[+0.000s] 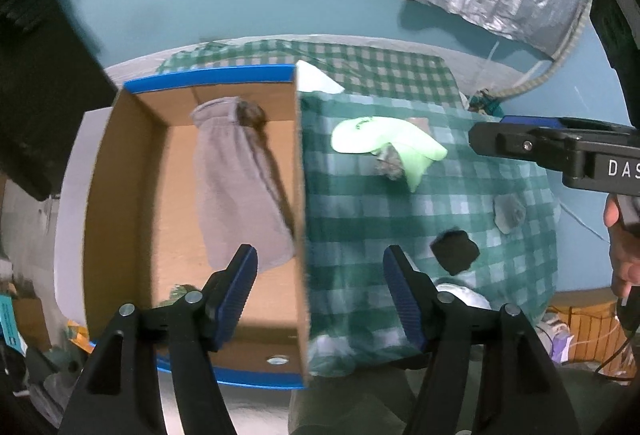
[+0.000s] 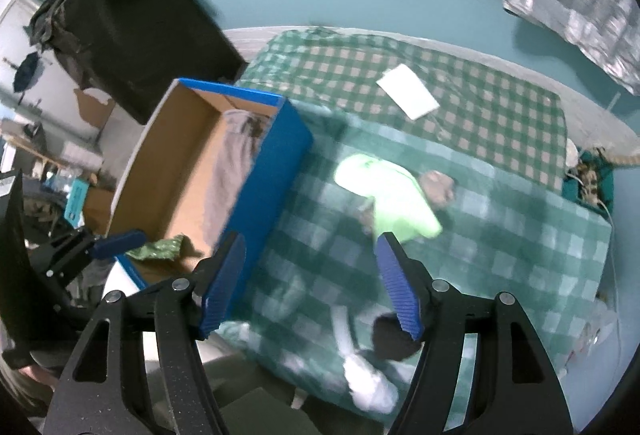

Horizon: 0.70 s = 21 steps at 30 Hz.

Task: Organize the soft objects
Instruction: 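Move both tools back over the cloth toward the grey sock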

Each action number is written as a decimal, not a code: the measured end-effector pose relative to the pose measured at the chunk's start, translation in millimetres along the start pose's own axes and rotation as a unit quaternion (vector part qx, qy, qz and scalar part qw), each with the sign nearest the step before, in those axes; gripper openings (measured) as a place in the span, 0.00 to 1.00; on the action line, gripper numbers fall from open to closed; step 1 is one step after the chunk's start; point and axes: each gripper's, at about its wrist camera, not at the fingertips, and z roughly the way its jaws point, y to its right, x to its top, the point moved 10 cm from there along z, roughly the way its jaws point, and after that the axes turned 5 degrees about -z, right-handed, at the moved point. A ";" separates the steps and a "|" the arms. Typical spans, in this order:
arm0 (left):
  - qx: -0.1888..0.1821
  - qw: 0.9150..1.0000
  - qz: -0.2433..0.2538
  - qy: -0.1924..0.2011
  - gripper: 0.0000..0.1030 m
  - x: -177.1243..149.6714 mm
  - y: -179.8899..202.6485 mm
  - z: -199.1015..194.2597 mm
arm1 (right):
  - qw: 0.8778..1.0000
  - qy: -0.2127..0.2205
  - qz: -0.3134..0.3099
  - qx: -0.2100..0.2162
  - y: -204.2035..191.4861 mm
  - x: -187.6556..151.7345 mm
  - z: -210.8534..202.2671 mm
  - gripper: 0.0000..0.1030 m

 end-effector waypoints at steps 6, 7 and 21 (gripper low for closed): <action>-0.008 1.000 0.017 -0.017 0.65 -5.3 28.0 10.7 | 0.999 -0.003 0.032 -0.015 33.0 -22.0 -10.7 0.67; -0.010 1.000 0.019 -0.020 0.65 -6.1 31.4 12.4 | 0.999 -0.003 0.037 -0.018 39.7 -27.1 -13.1 0.67; -0.008 0.998 0.024 -0.058 0.65 -18.1 68.7 43.8 | 0.994 -0.017 0.095 -0.046 113.4 -80.0 -26.3 0.69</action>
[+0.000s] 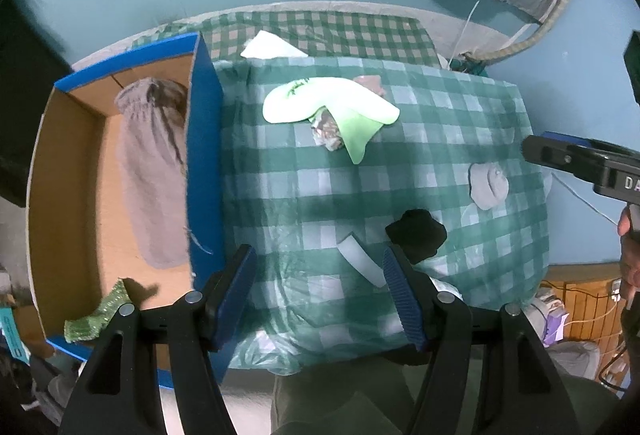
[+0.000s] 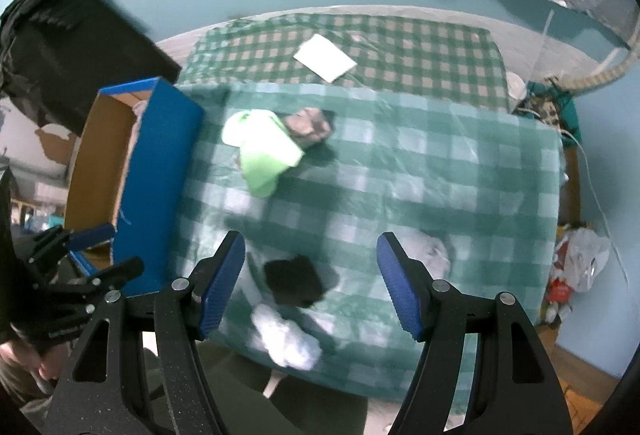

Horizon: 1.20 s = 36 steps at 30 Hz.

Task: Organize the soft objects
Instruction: 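Move both tools back over the cloth toward the grey sock, then close the right tool on the grey sock and lift it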

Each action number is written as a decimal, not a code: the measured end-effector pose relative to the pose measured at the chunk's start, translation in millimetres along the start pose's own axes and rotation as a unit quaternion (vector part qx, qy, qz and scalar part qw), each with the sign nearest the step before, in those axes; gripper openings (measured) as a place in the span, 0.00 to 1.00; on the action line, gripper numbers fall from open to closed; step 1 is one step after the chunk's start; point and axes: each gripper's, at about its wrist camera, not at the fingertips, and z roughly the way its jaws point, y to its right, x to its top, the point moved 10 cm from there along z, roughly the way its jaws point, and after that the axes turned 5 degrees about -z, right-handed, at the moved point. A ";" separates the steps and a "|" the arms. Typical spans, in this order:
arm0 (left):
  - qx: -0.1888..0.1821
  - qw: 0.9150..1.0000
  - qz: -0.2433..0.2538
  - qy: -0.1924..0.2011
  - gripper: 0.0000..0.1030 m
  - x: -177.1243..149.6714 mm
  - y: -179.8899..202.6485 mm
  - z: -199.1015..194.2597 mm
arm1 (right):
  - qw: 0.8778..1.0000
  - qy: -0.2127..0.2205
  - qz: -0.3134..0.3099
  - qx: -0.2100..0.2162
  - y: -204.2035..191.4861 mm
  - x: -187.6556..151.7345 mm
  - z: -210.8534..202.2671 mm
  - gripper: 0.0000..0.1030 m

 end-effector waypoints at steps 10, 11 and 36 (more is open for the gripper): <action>0.002 0.999 -0.030 -0.021 0.65 -4.5 10.3 24.7 | 0.999 -0.021 0.035 -0.022 63.0 -26.2 15.2 0.74; 0.002 0.999 -0.033 -0.023 0.65 -4.9 10.9 27.3 | 0.999 -0.024 0.037 -0.024 66.9 -28.6 17.9 0.74; 0.011 0.991 -0.091 -0.098 0.65 -42.5 9.7 105.3 | 0.996 -0.082 -0.003 -0.028 104.6 -60.1 102.6 0.74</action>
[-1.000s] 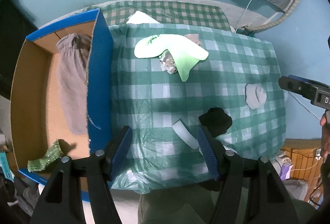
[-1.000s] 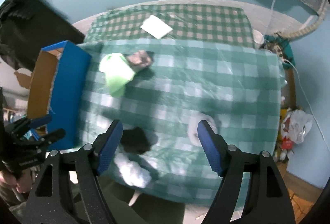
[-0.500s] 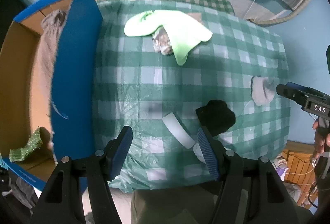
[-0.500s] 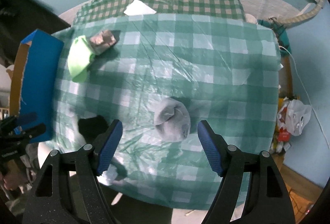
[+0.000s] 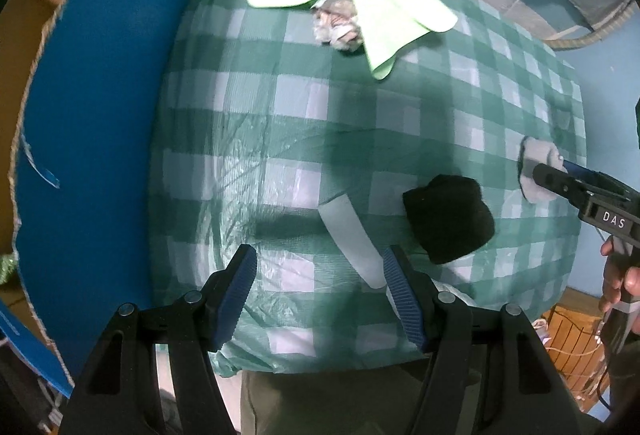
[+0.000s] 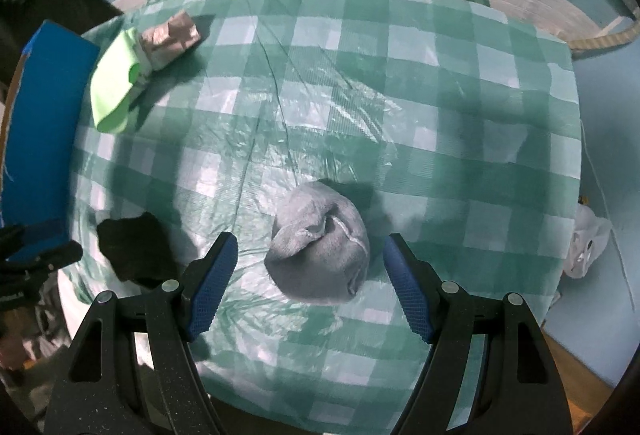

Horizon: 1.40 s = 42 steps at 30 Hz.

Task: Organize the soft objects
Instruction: 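Close the right tool on the grey sock and lift it, then grasp the white plastic strip with the left tool while the right tool holds the sock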

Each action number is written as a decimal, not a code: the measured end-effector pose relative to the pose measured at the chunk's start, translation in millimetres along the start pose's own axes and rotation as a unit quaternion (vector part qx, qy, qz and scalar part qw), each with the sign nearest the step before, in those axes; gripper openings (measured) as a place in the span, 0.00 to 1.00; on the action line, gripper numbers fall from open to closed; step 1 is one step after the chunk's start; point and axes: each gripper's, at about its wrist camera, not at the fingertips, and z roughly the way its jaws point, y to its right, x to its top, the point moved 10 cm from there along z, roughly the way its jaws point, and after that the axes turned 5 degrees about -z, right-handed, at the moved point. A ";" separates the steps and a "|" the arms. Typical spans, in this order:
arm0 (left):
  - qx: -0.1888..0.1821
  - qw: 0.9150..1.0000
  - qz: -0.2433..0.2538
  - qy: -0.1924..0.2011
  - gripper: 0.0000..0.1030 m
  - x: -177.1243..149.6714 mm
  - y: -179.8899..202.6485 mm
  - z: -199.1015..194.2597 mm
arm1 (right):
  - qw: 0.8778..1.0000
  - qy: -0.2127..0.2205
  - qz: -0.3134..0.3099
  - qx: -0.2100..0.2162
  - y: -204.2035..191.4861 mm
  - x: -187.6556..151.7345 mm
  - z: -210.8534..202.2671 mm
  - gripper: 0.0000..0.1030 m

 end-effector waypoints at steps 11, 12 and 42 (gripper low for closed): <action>-0.021 0.998 -0.053 -0.019 0.70 -0.2 -7.5 18.1 | 0.998 0.000 -0.049 -0.030 -10.1 -0.5 16.4 0.49; -0.022 0.998 -0.055 -0.020 0.70 0.4 -6.9 19.0 | 0.998 -0.001 -0.051 -0.033 -10.8 -1.2 18.1 0.48; 0.005 0.998 -0.064 -0.023 0.14 10.2 20.1 40.1 | 0.995 0.003 -0.099 0.007 -66.7 -7.4 -2.4 0.24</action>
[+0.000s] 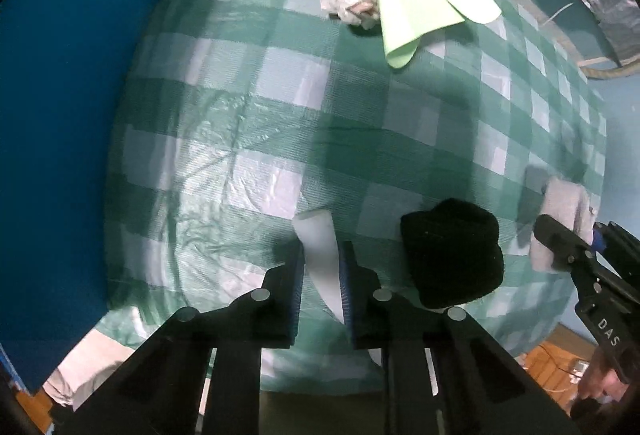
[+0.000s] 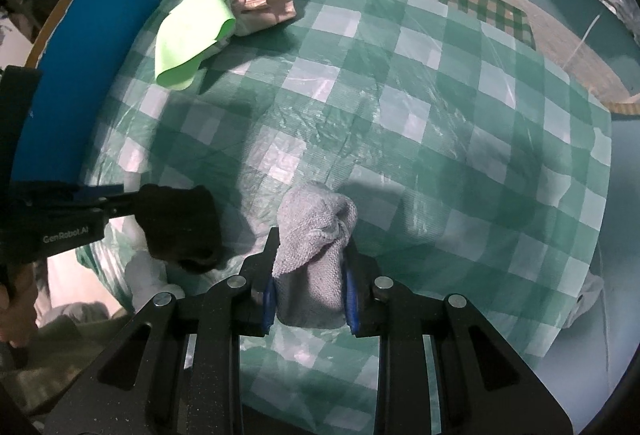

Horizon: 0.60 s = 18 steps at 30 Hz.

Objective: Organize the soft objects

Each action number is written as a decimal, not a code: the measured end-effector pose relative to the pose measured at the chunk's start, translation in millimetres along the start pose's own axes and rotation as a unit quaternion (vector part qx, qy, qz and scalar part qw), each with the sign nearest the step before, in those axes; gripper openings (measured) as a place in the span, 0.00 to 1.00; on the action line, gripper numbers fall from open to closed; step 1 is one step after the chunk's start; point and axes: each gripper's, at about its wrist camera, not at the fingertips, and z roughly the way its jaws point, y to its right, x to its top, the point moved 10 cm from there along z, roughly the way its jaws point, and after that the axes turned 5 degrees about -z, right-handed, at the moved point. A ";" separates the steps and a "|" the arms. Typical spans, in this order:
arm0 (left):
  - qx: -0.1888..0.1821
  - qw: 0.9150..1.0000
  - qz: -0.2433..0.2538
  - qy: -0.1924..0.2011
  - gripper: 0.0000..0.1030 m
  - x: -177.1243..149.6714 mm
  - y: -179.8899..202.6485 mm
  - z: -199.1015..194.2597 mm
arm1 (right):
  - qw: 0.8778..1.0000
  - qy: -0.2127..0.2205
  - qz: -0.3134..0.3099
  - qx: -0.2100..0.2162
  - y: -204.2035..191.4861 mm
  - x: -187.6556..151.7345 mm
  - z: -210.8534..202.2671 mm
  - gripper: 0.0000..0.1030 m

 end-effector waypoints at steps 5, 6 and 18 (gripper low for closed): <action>-0.011 1.000 0.004 -0.006 0.13 -3.6 -1.1 -4.5 | 1.000 0.003 -0.004 0.006 -7.4 2.4 -3.7 0.24; -0.012 1.000 0.005 -0.005 0.13 -3.3 -2.5 -5.3 | 1.000 0.004 -0.006 0.007 -10.3 3.3 -5.7 0.24; -0.036 0.999 0.032 0.006 0.12 -5.6 -11.2 -49.0 | 1.000 0.014 -0.009 0.025 -27.8 12.9 -24.1 0.24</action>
